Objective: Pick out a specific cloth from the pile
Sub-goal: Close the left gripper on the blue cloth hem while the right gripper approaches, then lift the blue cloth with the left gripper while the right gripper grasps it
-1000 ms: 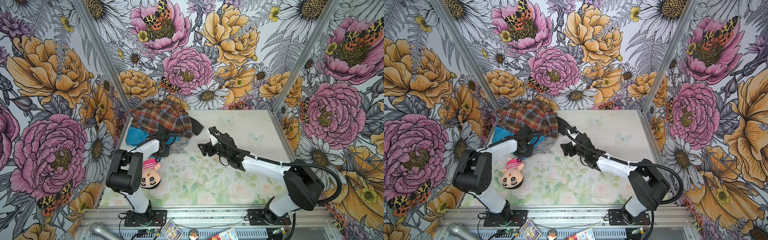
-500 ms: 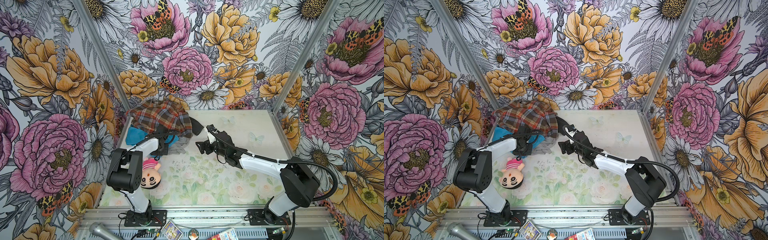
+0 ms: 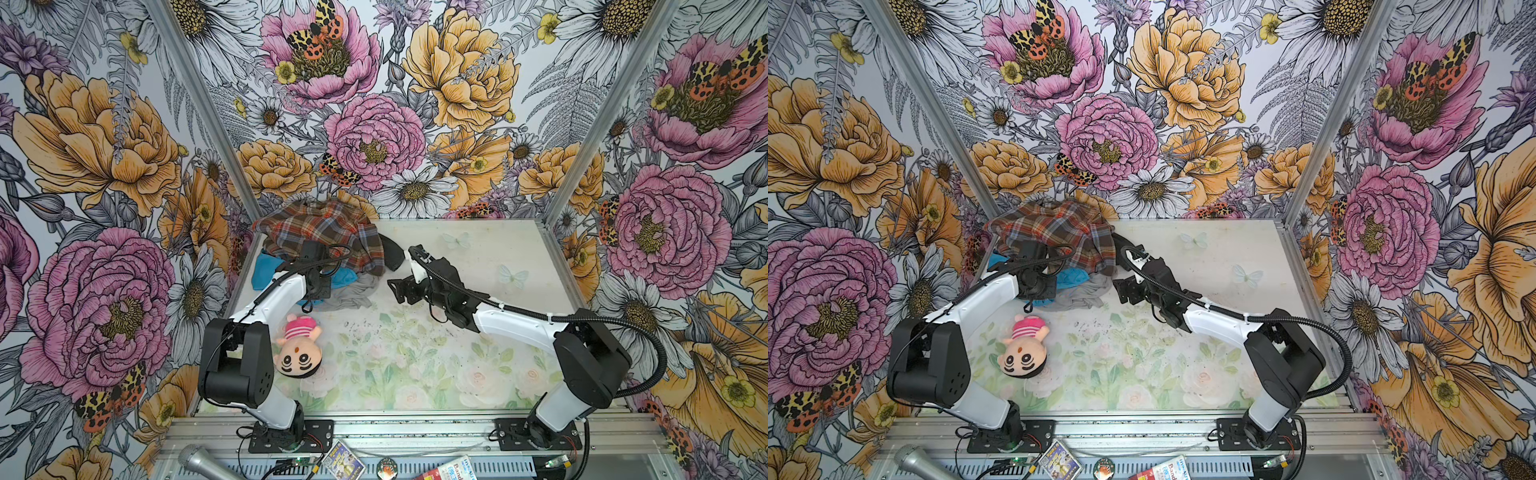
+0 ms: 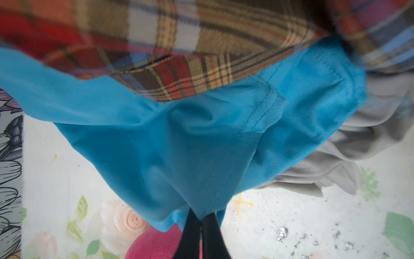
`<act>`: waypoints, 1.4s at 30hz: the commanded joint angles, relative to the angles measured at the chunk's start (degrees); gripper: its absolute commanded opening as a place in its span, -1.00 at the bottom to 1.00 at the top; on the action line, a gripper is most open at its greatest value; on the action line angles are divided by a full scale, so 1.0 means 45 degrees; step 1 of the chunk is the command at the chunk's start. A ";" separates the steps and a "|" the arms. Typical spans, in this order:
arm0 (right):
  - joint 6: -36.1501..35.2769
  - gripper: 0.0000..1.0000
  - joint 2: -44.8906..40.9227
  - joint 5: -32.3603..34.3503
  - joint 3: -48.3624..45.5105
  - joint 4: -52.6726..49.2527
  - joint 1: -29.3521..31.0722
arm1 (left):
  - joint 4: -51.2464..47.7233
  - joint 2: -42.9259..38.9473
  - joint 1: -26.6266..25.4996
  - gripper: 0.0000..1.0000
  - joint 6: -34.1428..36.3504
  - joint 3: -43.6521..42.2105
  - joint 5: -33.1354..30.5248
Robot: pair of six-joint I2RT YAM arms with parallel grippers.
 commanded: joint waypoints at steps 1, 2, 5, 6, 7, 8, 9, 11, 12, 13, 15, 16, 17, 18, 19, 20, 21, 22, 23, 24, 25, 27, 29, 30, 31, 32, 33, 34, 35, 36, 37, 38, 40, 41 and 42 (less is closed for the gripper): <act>-0.0228 0.82 0.0162 0.0248 0.0460 0.0022 0.0186 | -0.0386 -0.0701 0.0058 -1.00 0.0008 0.0560 0.0409; -0.0236 0.82 0.0192 0.0289 0.0516 -0.0042 0.0212 | -0.0451 -0.0847 0.0056 -1.00 -0.0004 0.0641 0.0430; -0.0317 0.82 0.0208 0.0303 0.0618 -0.0094 0.0275 | -0.0656 -0.1271 0.0058 -1.00 -0.0039 0.1004 0.0448; -0.0347 0.82 0.0212 0.0314 0.0665 -0.0104 0.0306 | -0.0706 -0.1426 0.0056 -1.00 -0.0065 0.1136 0.0474; -0.0374 0.82 0.0201 0.0314 0.0712 -0.0133 0.0315 | -0.0746 -0.1582 0.0075 -1.00 -0.0126 0.1253 0.0521; -0.0378 0.82 0.0202 0.0302 0.0732 -0.0135 0.0321 | -0.0782 -0.1680 0.0085 -1.00 -0.0181 0.1374 0.0592; -0.0402 0.82 0.0208 0.0312 0.0790 -0.0136 0.0328 | -0.0805 -0.1815 0.0123 -1.00 -0.0263 0.1514 0.0695; -0.0435 0.82 0.0198 0.0346 0.0856 -0.0134 0.0360 | -0.0899 -0.2042 0.0168 -1.00 -0.0432 0.1791 0.0884; -0.0454 0.83 0.0211 0.0353 0.0906 -0.0132 0.0355 | -0.0923 -0.2169 0.0192 -1.00 -0.0512 0.1926 0.0985; -0.0478 0.83 0.0199 0.0352 0.0975 -0.0144 0.0363 | -0.0954 -0.2310 0.0203 -1.00 -0.0571 0.2080 0.1066; -0.0486 0.83 0.0191 0.0331 0.1117 -0.0131 0.0369 | -0.1036 -0.2557 0.0223 -1.00 -0.0733 0.2400 0.1201; -0.0519 0.83 0.0197 0.0332 0.1220 -0.0131 0.0397 | -0.1060 -0.2674 0.0246 -1.00 -0.0828 0.2577 0.1307; -0.0535 0.82 0.0203 0.0305 0.1274 -0.0115 0.0401 | -0.1076 -0.2775 0.0271 -1.00 -0.0924 0.2730 0.1378; -0.0573 0.83 0.0200 0.0285 0.1386 -0.0121 0.0397 | -0.1104 -0.2894 0.0279 -1.00 -0.1033 0.2915 0.1441; -0.0628 0.83 0.0220 0.0254 0.1497 -0.0124 0.0420 | -0.1136 -0.3018 0.0272 -1.00 -0.1129 0.3098 0.1473; -0.0654 0.82 0.0239 0.0240 0.1592 -0.0124 0.0418 | -0.1161 -0.3109 0.0283 -1.00 -0.1200 0.3276 0.1504; -0.0732 0.83 0.0268 0.0212 0.1731 -0.0117 0.0422 | -0.1199 -0.3192 0.0292 -1.00 -0.1256 0.3495 0.1522; -0.0770 0.83 0.0263 0.0216 0.1839 -0.0116 0.0424 | -0.1233 -0.3257 0.0308 -1.00 -0.1339 0.3717 0.1591; -0.0798 0.83 0.0264 0.0217 0.1945 -0.0130 0.0428 | -0.1278 -0.3310 0.0328 -1.00 -0.1397 0.3921 0.1672; -0.0816 0.83 0.0259 0.0199 0.2081 -0.0113 0.0425 | -0.1325 -0.3354 0.0373 -1.00 -0.1459 0.4183 0.1752; -0.0863 0.83 0.0278 0.0161 0.2208 -0.0123 0.0427 | -0.1350 -0.3391 0.0402 -1.00 -0.1541 0.4429 0.1799; -0.0915 0.82 0.0279 0.0094 0.2468 -0.0125 0.0447 | -0.1356 -0.3510 0.0501 -1.00 -0.1742 0.4833 0.1996; -0.0949 0.82 0.0298 0.0032 0.2726 -0.0117 0.0445 | -0.1358 -0.3593 0.0563 -1.00 -0.1942 0.5217 0.2133; -0.0960 0.83 0.0308 -0.0025 0.2852 -0.0119 0.0464 | -0.1361 -0.3632 0.0564 -1.00 -0.2004 0.5433 0.2195; -0.0989 0.83 0.0327 -0.0076 0.2985 -0.0131 0.0472 | -0.1351 -0.3669 0.0554 -1.00 -0.2091 0.5643 0.2280; -0.0990 0.82 0.0356 -0.0110 0.3075 -0.0128 0.0482 | -0.1360 -0.3688 0.0574 -1.00 -0.2182 0.5800 0.2320; -0.1001 0.82 0.0348 -0.0153 0.3200 -0.0115 0.0506 | -0.1360 -0.3710 0.0575 -1.00 -0.2306 0.6010 0.2397; -0.1006 0.82 0.0361 -0.0202 0.3303 -0.0121 0.0517 | -0.1341 -0.3728 0.0564 -1.00 -0.2435 0.6185 0.2486; -0.1022 0.83 0.0367 -0.0247 0.3367 -0.0126 0.0524 | -0.1329 -0.3740 0.0547 -1.00 -0.2528 0.6360 0.2551; -0.1037 0.83 0.0368 -0.0306 0.3474 -0.0114 0.0556 | -0.1338 -0.3770 0.0526 -1.00 -0.2611 0.6552 0.2590; -0.1058 0.83 0.0376 -0.0354 0.3551 -0.0127 0.0571 | -0.1327 -0.3788 0.0525 -1.00 -0.2705 0.6748 0.2696; -0.1104 0.83 0.0377 -0.0442 0.3625 -0.0129 0.0602 | -0.1332 -0.3808 0.0484 -1.00 -0.2758 0.6908 0.2743; -0.1250 0.83 0.0431 -0.0590 0.3837 -0.0123 0.0674 | -0.1331 -0.3828 0.0447 -1.00 -0.2897 0.7329 0.2856; -0.1272 0.83 0.0449 -0.0630 0.3910 -0.0127 0.0694 | -0.1326 -0.3845 0.0448 -1.00 -0.2994 0.7488 0.2932; -0.1296 0.84 0.0483 -0.0714 0.4018 -0.0130 0.0707 | -0.1315 -0.3848 0.0392 -1.00 -0.3094 0.7686 0.3042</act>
